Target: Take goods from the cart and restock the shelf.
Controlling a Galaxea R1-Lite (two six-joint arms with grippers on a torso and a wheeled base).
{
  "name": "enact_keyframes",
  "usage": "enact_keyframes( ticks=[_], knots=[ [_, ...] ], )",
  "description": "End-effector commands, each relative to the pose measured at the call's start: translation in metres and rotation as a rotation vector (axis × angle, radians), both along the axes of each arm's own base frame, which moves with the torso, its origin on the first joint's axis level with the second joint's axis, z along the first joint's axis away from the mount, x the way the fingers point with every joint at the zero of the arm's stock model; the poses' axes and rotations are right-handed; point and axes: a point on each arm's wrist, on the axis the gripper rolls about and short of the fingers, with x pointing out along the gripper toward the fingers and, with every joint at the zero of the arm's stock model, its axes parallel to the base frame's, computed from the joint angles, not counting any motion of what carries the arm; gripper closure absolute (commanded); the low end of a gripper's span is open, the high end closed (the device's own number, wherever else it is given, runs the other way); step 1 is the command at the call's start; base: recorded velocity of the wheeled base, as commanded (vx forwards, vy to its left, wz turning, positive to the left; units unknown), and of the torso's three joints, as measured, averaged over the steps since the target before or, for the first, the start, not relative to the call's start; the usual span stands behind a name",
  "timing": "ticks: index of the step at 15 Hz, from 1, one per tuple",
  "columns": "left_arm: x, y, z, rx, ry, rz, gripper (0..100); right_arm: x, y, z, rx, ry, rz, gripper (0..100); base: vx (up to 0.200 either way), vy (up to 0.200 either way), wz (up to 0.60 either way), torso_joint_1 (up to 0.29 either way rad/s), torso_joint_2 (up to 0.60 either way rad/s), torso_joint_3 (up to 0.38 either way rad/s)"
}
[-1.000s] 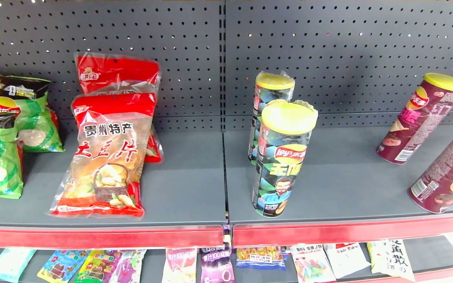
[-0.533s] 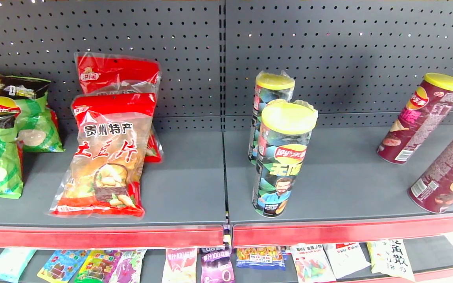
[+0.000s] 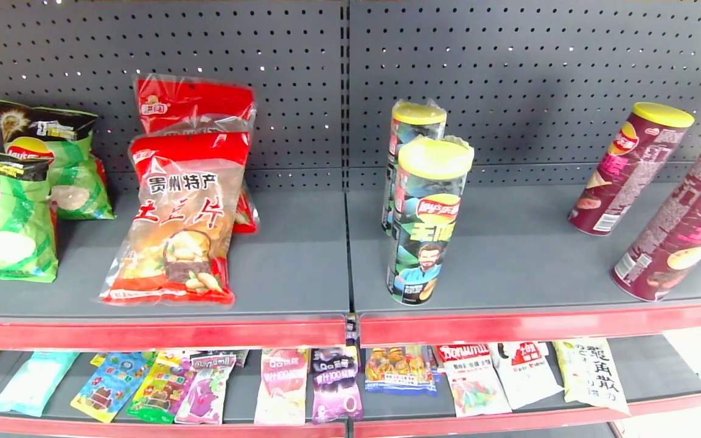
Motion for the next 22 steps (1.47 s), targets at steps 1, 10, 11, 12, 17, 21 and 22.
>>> enact_keyframes(
  ticks=[1,10,11,12,17,21,22],
  knots=[
    [0.0002,0.0,0.0,0.0,0.002,0.0,0,0.0,0.0,0.0001,-0.001,-0.001,0.001,0,0.0,0.0,0.0,0.0,0.0,0.0],
    [0.0002,0.0,0.0,-0.002,0.002,0.001,0,0.0,0.0,-0.0001,-0.002,0.0,-0.001,0,0.0,-0.111,0.0,0.004,0.0,0.003],
    [0.0002,0.0001,0.0,0.0,0.002,0.003,0,0.0001,0.0,0.0001,-0.002,0.0,-0.001,0,0.0,-0.2,0.0,0.002,0.01,0.002],
    [0.0002,0.0001,0.0,0.0,0.002,0.003,0,0.0,0.0,0.0001,-0.002,-0.001,-0.001,0,0.0,-0.2,0.0,-0.002,0.0,0.002],
    [0.0002,0.0001,0.0,0.0,0.002,0.003,0,0.0,-0.0002,-0.0001,-0.002,0.0,-0.007,0,0.0,-0.2,0.0,0.006,0.0,0.003],
    [0.0002,0.0001,0.0,0.0,0.002,0.005,0,0.0,-0.0004,0.0001,-0.002,-0.001,-0.016,0,0.0,-0.2,0.0,0.002,0.0,0.002],
    [0.0002,0.0001,0.0,0.0,0.002,0.005,0,0.0,-0.0006,0.0001,-0.001,-0.001,-0.024,0,0.0,-0.2,0.0,0.002,0.01,0.007]
  ],
)
